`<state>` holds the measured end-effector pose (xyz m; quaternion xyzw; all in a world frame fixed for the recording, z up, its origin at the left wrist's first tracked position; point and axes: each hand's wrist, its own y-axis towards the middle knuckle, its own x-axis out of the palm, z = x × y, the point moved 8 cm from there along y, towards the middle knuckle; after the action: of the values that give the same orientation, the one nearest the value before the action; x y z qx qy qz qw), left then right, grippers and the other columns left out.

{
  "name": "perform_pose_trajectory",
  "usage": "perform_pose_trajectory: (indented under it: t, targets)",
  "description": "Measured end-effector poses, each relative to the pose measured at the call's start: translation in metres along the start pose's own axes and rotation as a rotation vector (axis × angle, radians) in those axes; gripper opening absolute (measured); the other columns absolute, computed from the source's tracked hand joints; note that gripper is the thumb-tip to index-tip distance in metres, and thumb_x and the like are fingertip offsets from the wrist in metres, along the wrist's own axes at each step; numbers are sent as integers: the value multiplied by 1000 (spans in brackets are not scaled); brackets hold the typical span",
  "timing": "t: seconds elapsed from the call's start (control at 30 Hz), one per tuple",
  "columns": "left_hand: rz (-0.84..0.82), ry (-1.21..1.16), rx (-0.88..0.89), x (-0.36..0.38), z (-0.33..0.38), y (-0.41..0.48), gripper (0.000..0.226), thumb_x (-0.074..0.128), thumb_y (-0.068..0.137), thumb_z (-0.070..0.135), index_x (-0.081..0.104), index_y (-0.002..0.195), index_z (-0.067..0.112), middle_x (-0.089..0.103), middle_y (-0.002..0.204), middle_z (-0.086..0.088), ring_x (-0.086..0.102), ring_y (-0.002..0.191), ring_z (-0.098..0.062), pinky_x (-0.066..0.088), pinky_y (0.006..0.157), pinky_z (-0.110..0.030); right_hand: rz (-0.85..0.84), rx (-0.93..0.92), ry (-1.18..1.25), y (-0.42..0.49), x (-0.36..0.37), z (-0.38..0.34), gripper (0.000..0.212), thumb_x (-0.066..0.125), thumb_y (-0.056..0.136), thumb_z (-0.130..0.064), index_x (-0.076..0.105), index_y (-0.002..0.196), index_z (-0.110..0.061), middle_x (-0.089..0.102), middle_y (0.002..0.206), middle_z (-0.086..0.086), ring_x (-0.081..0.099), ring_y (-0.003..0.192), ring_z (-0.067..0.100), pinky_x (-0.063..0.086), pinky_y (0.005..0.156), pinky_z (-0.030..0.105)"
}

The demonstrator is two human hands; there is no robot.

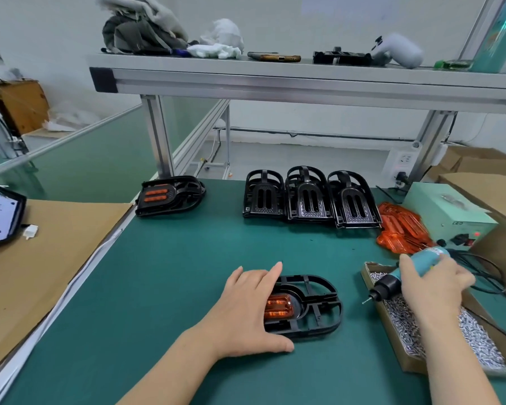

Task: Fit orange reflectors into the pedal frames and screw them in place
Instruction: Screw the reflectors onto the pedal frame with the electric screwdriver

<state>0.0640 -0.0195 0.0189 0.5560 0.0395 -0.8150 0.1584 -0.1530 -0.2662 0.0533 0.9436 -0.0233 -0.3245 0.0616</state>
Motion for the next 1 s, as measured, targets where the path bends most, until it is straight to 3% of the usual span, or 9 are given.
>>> perform_pose_trajectory:
  t: [0.17,0.27,0.4,0.53,0.63,0.73,0.8,0.9,1.0]
  targets:
    - [79,-76,17,-14,1,2,131,65,60,80,-12,155,34,29,146,17,17,142,0,-6,123,-32,99,-169,-80,-13,-9,-15,55,68,91,-29,49,133,2,29,143,23,38,121,48,41,97,57]
    - [111,-130,14,-24,-4,1,129,67,61,77,-14,153,39,23,139,26,13,138,6,-1,123,-32,134,-400,-16,-33,-16,-49,43,65,92,-20,57,130,-2,40,139,21,34,128,39,32,107,47]
    - [142,-190,6,-41,-14,2,130,72,60,74,-14,152,43,18,129,36,15,133,8,19,117,-26,-206,-699,46,-77,13,-103,39,66,92,-16,61,131,-11,55,132,8,49,123,25,39,106,43]
    - [219,-188,30,-62,-16,2,129,75,60,70,-10,154,44,19,135,38,15,137,10,21,113,-20,-576,-592,-74,-104,51,-116,59,63,95,-40,40,149,-32,50,125,-13,57,111,12,36,93,26]
    - [235,-241,18,-70,-21,1,126,77,61,69,-8,153,48,12,138,48,14,140,10,20,111,-16,-799,-428,217,-116,66,-121,50,66,96,-25,50,138,-49,61,121,-21,64,106,6,43,90,16]
    - [217,-317,-28,-74,-29,-2,117,75,63,68,-1,151,55,6,140,53,7,143,14,17,114,-17,-878,-147,605,-115,76,-122,43,68,92,-7,66,122,-37,72,90,-2,69,68,10,51,68,18]
    - [233,-392,-64,-76,-33,-6,108,73,66,69,7,151,56,6,141,55,4,143,17,14,114,-12,-867,-15,722,-110,81,-121,37,67,92,-3,68,120,-26,69,75,-1,64,59,10,52,61,20]
    - [339,-834,-133,-79,-39,-9,95,71,71,60,21,151,51,27,153,35,22,141,14,23,111,-9,-842,117,854,-104,87,-122,32,63,93,0,69,119,-19,71,72,0,60,53,8,52,54,18]
    - [545,-1673,-240,-68,-65,-11,70,64,82,53,43,146,35,49,150,2,48,136,-8,38,108,-28,-822,180,943,-106,93,-123,34,59,95,2,71,118,-20,73,73,2,61,51,8,52,51,17]
